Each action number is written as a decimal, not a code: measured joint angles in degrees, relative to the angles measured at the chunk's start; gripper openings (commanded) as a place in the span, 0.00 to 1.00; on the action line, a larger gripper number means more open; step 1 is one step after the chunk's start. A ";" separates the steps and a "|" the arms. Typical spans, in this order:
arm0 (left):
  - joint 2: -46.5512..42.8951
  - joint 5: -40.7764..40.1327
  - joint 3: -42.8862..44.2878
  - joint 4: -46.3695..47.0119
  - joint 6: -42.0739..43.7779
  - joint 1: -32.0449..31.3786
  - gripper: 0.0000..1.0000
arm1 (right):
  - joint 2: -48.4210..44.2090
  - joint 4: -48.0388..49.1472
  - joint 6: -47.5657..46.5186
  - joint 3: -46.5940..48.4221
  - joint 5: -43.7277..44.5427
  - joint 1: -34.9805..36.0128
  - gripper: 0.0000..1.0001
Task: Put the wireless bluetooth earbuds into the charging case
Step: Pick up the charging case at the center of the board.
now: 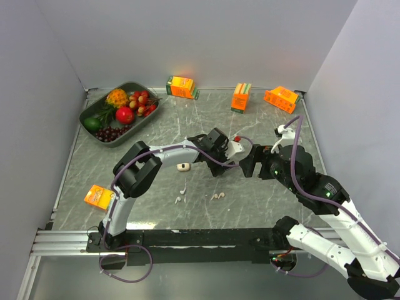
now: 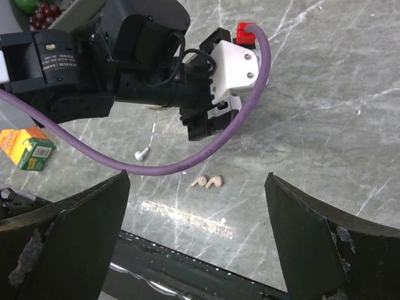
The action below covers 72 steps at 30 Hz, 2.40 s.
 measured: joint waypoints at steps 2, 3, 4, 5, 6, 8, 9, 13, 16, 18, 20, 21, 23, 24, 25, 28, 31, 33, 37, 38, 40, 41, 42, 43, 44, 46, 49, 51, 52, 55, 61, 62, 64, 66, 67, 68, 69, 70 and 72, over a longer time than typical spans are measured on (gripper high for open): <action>0.00 -0.13 -0.02 0.22 -0.02 0.02 0.90 | 0.00 -0.04 0.00 -0.13 0.00 0.00 0.97; 0.00 -0.20 -0.04 0.37 -0.04 0.02 0.91 | -0.02 -0.07 0.02 -0.20 0.00 0.00 0.97; 0.00 -0.37 -0.09 0.42 -0.11 0.02 0.92 | -0.02 -0.09 0.02 -0.24 0.00 0.00 0.97; 0.00 -0.55 -0.09 0.44 -0.26 0.02 0.92 | -0.02 -0.09 0.02 -0.26 0.00 0.00 0.97; 0.00 -0.68 -0.11 0.46 -0.39 0.02 0.93 | -0.02 -0.09 0.02 -0.28 0.00 0.00 0.97; 0.00 -0.79 -0.11 0.46 -0.68 0.02 0.93 | -0.04 -0.09 0.02 -0.28 0.00 0.00 0.97; 0.00 -0.98 -0.17 0.50 -0.96 0.02 0.93 | -0.04 -0.09 0.02 -0.28 0.00 0.00 0.97; -0.31 -1.16 -0.90 1.38 -1.77 0.02 0.93 | -0.04 -0.07 0.02 -0.35 0.00 0.00 0.97; -0.63 -1.38 -1.60 2.08 -2.43 0.02 0.94 | -0.11 -0.04 0.04 -0.63 0.00 0.00 0.97; -0.83 -1.51 -2.08 2.56 -2.71 0.02 0.94 | -0.20 -0.07 0.04 -1.07 0.00 0.00 0.97; -1.18 -1.53 -2.75 3.17 -2.91 0.02 0.93 | -0.20 -0.11 0.07 -1.33 0.00 0.00 0.97; -1.36 -1.53 -3.02 3.37 -2.93 0.02 0.93 | -0.20 -0.11 0.07 -1.40 0.00 0.00 0.97; -1.46 -1.53 -3.30 3.54 -3.02 0.02 0.93 | -0.22 -0.09 0.22 -1.40 0.00 0.00 0.97; -1.51 -1.53 -3.34 3.58 -3.04 0.02 0.91 | -0.24 -0.09 0.24 -1.42 0.00 0.00 0.97; -1.51 -1.53 -3.34 3.58 -3.04 0.02 0.89 | -0.26 -0.09 0.24 -1.42 0.00 0.00 0.97; -1.60 -1.29 -3.61 3.82 -3.08 0.00 0.82 | -0.33 -0.09 0.24 -1.46 0.02 0.00 0.97; -1.62 -0.90 -3.65 3.63 -3.48 -0.04 0.71 | -0.42 -0.09 0.26 -1.49 0.00 0.00 0.97; -1.62 -0.46 -3.69 3.39 -3.91 -0.04 0.59 | -0.44 -0.09 0.28 -1.49 -0.02 0.00 0.97; -1.99 0.42 -4.52 3.76 -4.26 -0.11 0.34 | -0.61 -0.09 0.39 -1.49 -0.04 0.00 0.97; -2.10 0.44 -4.76 4.02 -4.26 -0.13 0.29 | -0.63 -0.07 0.42 -1.49 -0.04 0.00 0.97; -2.34 0.46 -5.18 4.26 -4.39 -0.13 0.12 | -0.63 -0.09 0.44 -1.49 -0.09 0.00 0.97; -2.49 0.44 -5.42 4.39 -4.50 -0.13 0.06 | -0.63 -0.09 0.42 -1.46 -0.15 0.00 0.97; -2.91 0.37 -6.08 4.79 -4.83 -0.13 0.01 | -0.63 -0.07 0.44 -1.46 -0.28 0.00 0.97; -3.37 0.15 -6.71 5.01 -5.16 -0.13 0.01 | -0.63 -0.07 0.42 -1.40 -0.35 0.00 0.97; -4.00 -0.07 -7.74 5.51 -5.55 -0.13 0.01 | -0.63 -0.07 0.42 -1.25 -0.37 0.00 0.97; -5.53 -0.98 -9.86 6.12 -6.47 -0.13 0.01 | -0.63 0.02 0.35 -0.74 -0.42 0.00 0.97; -9.05 -2.95 -14.75 7.34 -8.26 -0.13 0.01 | -0.61 0.74 0.00 0.92 -0.26 0.00 0.97; -11.56 -4.66 -18.12 8.26 -9.51 -0.13 0.01 | -0.61 1.60 -0.13 2.14 0.20 0.00 0.96; -12.48 -5.18 -19.17 8.31 -10.01 -0.13 0.01 | -0.61 2.03 -0.15 2.51 0.44 0.00 0.95; -16.15 -7.06 -23.30 10.62 -11.98 -0.13 0.01 | -0.72 4.33 0.04 2.78 1.44 0.00 0.97; -34.86 -12.07 -40.00 25.35 -19.87 -0.20 0.01 | -1.92 9.55 -0.76 0.94 -2.29 0.00 0.99; -38.66 -12.55 -42.45 27.69 -21.35 -0.26 0.01 | -1.90 10.12 -1.14 0.94 -3.10 0.00 1.00; -45.40 -12.72 -46.23 32.44 -24.13 -0.28 0.01 | -1.29 10.73 -1.57 0.94 -4.61 0.00 1.00; -50.38 -12.83 -48.43 36.04 -27.87 -0.37 0.01 | -0.55 10.82 -1.75 0.96 -5.95 0.00 1.00; -52.39 -13.09 -49.16 37.40 -30.25 -0.39 0.01 | -0.17 10.95 -1.75 1.01 -6.58 0.00 1.00; -53.83 -13.46 -49.40 37.77 -33.03 -0.42 0.01 | 0.37 11.15 -1.75 1.01 -7.06 0.00 0.99; -54.90 -13.84 -49.33 37.38 -35.74 -0.42 0.01 | 1.14 11.21 -1.75 1.03 -7.50 -0.02 0.99; -55.71 -14.03 -49.16 36.81 -38.51 -0.42 0.01 | 1.95 11.23 -1.73 1.05 -7.87 0.00 0.99; -56.52 -13.42 -48.98 36.28 -42.42 -0.42 0.01 | 2.97 11.61 -1.66 1.03 -8.24 0.00 0.99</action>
